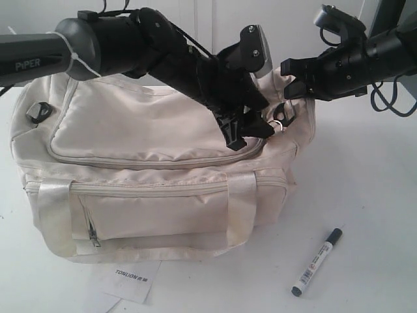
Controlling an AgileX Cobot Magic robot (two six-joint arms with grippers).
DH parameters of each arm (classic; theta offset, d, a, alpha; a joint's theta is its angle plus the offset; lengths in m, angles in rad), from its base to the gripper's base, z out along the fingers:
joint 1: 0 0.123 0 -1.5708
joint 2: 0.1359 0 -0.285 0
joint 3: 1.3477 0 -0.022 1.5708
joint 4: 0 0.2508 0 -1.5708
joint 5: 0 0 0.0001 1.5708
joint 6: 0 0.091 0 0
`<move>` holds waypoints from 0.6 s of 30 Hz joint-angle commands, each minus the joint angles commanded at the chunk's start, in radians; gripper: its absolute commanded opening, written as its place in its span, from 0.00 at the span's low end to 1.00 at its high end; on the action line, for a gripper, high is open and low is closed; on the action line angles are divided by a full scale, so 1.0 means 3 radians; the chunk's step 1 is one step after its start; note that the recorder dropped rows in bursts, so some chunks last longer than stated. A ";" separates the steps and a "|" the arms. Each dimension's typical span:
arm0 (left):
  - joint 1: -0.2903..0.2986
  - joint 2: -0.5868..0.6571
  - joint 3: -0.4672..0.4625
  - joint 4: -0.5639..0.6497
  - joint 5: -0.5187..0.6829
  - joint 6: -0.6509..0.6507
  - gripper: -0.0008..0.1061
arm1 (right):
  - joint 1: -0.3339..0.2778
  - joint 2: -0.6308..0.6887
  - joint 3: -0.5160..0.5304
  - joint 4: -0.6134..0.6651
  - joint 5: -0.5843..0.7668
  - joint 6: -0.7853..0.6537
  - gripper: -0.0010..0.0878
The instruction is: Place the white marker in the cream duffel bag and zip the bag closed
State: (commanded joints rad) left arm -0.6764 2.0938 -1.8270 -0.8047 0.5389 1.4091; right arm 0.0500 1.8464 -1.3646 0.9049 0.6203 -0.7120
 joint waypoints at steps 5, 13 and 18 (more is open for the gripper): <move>-0.0044 0.0037 0.0000 -0.0044 -0.0078 -0.0002 0.59 | 0.0000 0.0000 0.0000 0.0000 0.0007 0.0000 0.01; -0.0044 0.0072 0.0000 -0.0049 -0.0078 -0.0328 0.59 | 0.0000 0.0000 0.0000 0.0000 -0.0001 0.0000 0.01; -0.0044 0.0139 0.0000 -0.0078 -0.0086 -0.0450 0.59 | 0.0000 0.0000 0.0000 0.0000 -0.0001 0.0000 0.01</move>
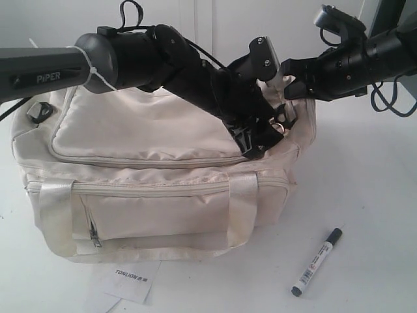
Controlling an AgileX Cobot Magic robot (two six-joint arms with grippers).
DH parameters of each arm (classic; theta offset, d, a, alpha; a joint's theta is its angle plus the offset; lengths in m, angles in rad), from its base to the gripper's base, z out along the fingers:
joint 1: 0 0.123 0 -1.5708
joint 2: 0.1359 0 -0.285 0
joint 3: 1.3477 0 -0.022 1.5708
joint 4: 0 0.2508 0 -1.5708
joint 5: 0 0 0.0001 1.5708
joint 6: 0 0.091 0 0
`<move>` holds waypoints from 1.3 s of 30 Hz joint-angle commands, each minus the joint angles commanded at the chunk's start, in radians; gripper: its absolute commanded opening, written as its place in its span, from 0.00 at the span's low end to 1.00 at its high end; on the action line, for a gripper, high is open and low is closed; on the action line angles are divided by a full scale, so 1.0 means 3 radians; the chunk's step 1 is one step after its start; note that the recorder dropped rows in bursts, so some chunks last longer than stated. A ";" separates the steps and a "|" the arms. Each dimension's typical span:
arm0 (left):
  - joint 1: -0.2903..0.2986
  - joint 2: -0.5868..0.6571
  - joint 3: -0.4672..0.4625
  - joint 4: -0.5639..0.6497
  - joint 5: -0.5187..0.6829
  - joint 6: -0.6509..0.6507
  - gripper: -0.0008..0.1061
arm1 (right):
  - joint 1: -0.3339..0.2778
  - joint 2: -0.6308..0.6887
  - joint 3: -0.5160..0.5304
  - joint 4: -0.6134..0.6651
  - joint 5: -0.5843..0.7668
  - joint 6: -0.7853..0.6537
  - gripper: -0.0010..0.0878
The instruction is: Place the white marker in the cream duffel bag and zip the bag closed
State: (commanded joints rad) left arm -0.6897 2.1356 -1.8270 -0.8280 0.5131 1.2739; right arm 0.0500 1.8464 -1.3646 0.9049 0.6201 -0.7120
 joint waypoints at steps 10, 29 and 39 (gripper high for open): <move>0.0000 0.0014 0.0000 -0.0013 0.0002 -0.0008 0.36 | 0.0000 0.0000 0.0000 0.0000 0.0007 0.0000 0.01; 0.0000 -0.0180 0.0000 0.0226 0.0040 -0.0084 0.01 | 0.0000 0.0000 0.0000 0.0000 0.0007 0.0000 0.01; 0.0000 -0.0291 0.0000 0.0686 0.0389 -0.0596 0.01 | 0.0000 0.0000 0.0000 0.0000 0.0007 0.0000 0.01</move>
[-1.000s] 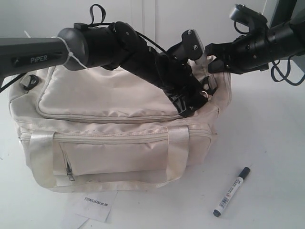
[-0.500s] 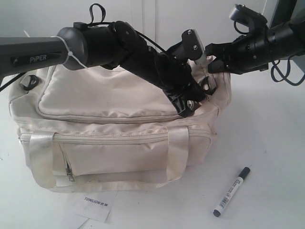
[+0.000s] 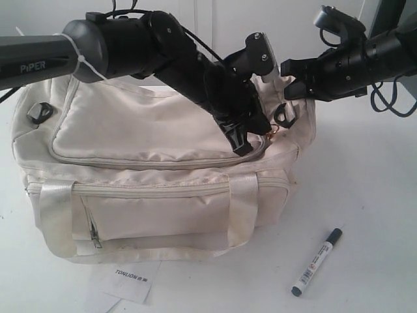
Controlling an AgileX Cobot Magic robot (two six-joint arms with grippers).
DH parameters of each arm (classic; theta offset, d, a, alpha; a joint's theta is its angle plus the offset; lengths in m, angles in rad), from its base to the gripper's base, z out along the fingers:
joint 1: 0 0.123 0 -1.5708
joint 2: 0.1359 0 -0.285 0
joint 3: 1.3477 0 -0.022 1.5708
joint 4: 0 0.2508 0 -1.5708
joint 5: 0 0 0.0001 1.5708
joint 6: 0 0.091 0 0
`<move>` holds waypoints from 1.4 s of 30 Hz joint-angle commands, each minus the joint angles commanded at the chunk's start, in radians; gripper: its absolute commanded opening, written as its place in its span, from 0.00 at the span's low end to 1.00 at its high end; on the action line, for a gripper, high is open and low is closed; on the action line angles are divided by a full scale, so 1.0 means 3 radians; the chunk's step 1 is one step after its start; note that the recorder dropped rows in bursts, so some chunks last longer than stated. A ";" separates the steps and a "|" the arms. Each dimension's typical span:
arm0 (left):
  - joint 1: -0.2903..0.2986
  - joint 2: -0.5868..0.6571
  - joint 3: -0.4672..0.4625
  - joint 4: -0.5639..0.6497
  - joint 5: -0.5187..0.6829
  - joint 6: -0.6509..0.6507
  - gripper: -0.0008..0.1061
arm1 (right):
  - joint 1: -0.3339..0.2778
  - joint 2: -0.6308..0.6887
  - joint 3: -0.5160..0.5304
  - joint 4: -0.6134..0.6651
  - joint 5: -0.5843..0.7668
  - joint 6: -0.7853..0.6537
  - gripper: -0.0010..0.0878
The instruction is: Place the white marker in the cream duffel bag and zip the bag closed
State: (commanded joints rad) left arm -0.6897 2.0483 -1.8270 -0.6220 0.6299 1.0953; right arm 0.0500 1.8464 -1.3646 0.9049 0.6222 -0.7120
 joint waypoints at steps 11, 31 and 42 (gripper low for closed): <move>0.0000 -0.0053 0.0000 -0.0009 0.0158 -0.0164 0.01 | 0.0000 0.0000 0.0000 0.0000 0.0000 0.0000 0.01; 0.0000 -0.0179 0.0000 -0.0002 0.0389 -0.0276 0.01 | 0.0000 0.0000 0.0000 0.0000 -0.0007 -0.0033 0.01; 0.0000 -0.0292 0.0000 -0.0012 0.0394 -0.0326 0.01 | 0.0000 0.0000 0.0000 0.0000 0.0000 -0.0032 0.01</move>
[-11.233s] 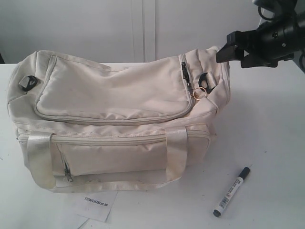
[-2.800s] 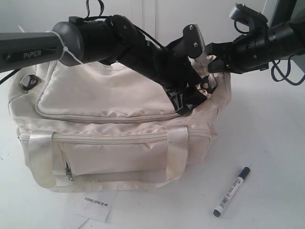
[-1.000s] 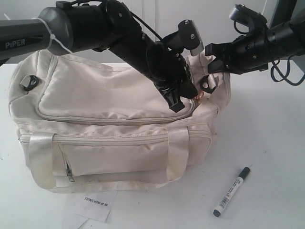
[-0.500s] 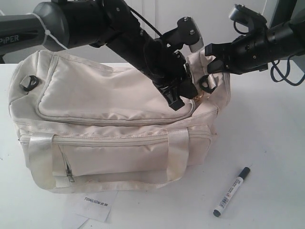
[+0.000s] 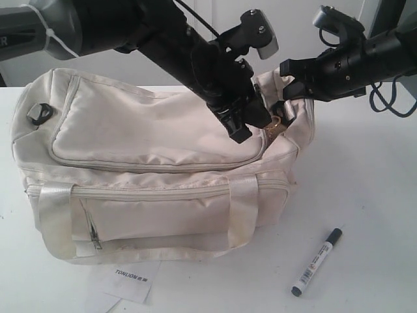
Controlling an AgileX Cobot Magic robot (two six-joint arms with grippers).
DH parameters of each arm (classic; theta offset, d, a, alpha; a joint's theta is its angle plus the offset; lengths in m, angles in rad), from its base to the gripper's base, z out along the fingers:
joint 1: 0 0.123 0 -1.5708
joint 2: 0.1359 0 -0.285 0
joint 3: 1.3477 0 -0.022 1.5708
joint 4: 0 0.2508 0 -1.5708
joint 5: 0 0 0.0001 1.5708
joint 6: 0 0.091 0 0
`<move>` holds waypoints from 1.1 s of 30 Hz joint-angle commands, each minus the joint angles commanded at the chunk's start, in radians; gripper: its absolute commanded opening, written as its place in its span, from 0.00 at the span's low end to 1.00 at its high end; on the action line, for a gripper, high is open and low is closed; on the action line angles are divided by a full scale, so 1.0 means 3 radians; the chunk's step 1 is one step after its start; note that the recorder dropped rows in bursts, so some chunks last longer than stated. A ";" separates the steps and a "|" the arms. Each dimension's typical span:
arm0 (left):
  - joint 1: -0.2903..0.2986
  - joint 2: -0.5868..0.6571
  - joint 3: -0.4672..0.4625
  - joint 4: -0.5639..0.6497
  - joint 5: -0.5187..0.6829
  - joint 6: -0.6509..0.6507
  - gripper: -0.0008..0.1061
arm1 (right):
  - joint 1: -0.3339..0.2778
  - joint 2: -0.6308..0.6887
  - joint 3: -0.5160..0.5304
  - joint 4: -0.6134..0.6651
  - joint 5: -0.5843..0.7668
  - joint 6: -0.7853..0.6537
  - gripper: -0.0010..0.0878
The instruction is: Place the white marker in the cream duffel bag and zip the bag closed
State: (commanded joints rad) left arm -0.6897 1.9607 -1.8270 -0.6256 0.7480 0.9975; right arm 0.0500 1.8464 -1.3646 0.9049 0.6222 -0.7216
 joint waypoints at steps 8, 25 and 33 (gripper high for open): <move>0.0000 -0.0059 0.0000 0.0000 0.0016 -0.0037 0.01 | 0.0000 0.0000 0.0000 0.0000 -0.0006 0.0000 0.01; -0.0003 -0.0169 0.0000 0.0000 0.0262 -0.0137 0.01 | 0.0000 0.0000 0.0000 0.0000 0.0000 0.0000 0.01; -0.0055 -0.0209 0.0000 0.0023 0.0268 -0.0145 0.01 | 0.0000 0.0000 0.0000 0.0000 0.0000 0.0000 0.01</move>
State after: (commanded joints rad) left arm -0.7061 1.8979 -1.8270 -0.6186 0.8283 0.9540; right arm 0.0500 1.8464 -1.3646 0.9049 0.6221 -0.7216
